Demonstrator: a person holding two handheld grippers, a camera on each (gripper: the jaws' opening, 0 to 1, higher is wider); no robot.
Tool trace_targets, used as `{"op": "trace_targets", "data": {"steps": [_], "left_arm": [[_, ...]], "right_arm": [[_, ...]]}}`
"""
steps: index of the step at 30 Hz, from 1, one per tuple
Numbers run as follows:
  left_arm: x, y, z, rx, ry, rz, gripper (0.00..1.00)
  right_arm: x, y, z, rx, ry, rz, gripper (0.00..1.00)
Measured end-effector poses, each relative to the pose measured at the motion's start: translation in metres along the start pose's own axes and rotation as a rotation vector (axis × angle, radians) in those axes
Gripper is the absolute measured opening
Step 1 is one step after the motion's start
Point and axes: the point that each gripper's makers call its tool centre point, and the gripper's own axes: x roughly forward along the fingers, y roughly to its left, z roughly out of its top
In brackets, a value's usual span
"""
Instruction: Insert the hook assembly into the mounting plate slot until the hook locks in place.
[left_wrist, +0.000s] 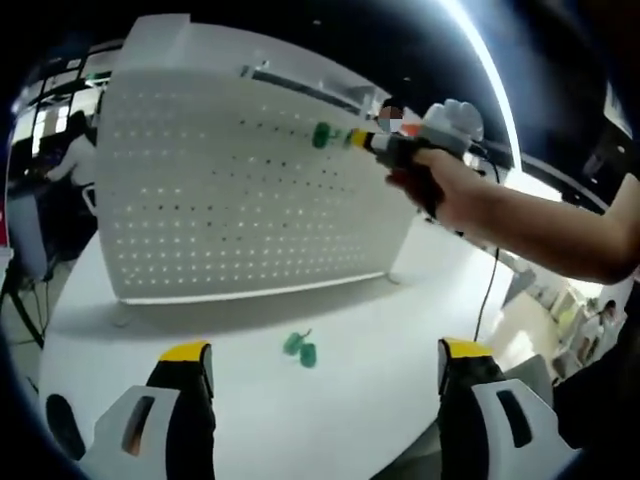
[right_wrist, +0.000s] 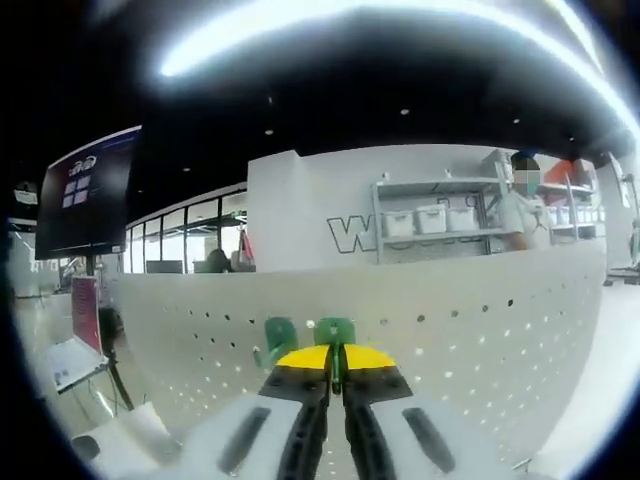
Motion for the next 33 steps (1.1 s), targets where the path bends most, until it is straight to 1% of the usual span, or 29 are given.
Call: {"op": "trace_targets", "data": {"steps": [3, 5, 6, 8, 12, 18, 27, 31, 32, 33], "left_arm": [[0.0007, 0.0019, 0.0001, -0.006, 0.0, 0.003, 0.93], [0.0011, 0.003, -0.0002, -0.01, 0.0, 0.006, 0.93], [0.0013, 0.0032, -0.0003, -0.012, -0.001, 0.006, 0.93], [0.0016, 0.0032, -0.0015, -0.018, 0.002, 0.004, 0.92], [0.0026, 0.0045, -0.004, -0.029, 0.006, 0.006, 0.91], [0.0022, 0.0048, -0.0037, -0.034, 0.004, 0.006, 0.89], [0.0006, 0.0053, -0.0041, -0.039, -0.002, 0.012, 0.88], [-0.0002, 0.005, -0.005, -0.041, -0.002, 0.015, 0.87], [-0.0003, 0.0049, -0.0052, -0.042, -0.003, 0.016, 0.87], [-0.0004, 0.0049, -0.0056, -0.042, -0.002, 0.016, 0.87]], "right_arm": [[0.0057, -0.0036, 0.001, 0.011, 0.004, -0.009, 0.01], [0.0086, -0.0036, 0.003, 0.004, 0.005, -0.013, 0.01], [0.0095, -0.0033, 0.0024, 0.002, 0.015, -0.014, 0.01], [0.0081, -0.0025, 0.0025, 0.009, 0.02, -0.017, 0.01], [0.0062, -0.0007, 0.002, -0.006, 0.02, -0.017, 0.01], [0.0046, 0.0008, 0.0023, -0.007, 0.022, -0.022, 0.01], [0.004, -0.0001, -0.001, -0.062, 0.048, -0.032, 0.01], [0.0045, -0.0025, -0.0025, -0.046, 0.053, -0.036, 0.01], [0.0049, -0.0013, -0.0011, -0.049, 0.051, -0.032, 0.01], [0.0055, -0.0001, -0.0024, -0.066, 0.063, -0.033, 0.01]]}}
